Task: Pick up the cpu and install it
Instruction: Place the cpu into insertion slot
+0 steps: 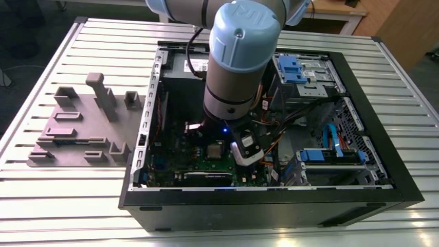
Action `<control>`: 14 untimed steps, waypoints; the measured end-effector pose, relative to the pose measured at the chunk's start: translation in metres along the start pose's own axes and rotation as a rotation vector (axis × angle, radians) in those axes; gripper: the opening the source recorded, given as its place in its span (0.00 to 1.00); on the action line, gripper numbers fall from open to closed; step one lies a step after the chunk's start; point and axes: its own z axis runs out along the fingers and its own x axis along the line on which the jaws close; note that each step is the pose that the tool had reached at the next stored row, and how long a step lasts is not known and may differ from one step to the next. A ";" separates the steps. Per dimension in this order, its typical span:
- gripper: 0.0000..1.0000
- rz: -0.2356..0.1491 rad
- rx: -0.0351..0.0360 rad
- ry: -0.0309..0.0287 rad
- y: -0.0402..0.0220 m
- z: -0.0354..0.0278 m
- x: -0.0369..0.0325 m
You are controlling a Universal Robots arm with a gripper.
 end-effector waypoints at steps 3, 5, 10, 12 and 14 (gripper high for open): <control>0.47 0.000 0.0001 0.0000 0.0001 0.0010 -0.0001; 0.47 0.000 0.0000 0.0000 0.0005 0.0014 0.0000; 0.47 0.000 0.0001 0.0000 0.0013 0.0020 0.0008; 0.47 0.000 0.0000 0.0000 0.0014 0.0029 0.0008; 0.47 0.000 0.0003 0.0001 0.0013 0.0037 0.0008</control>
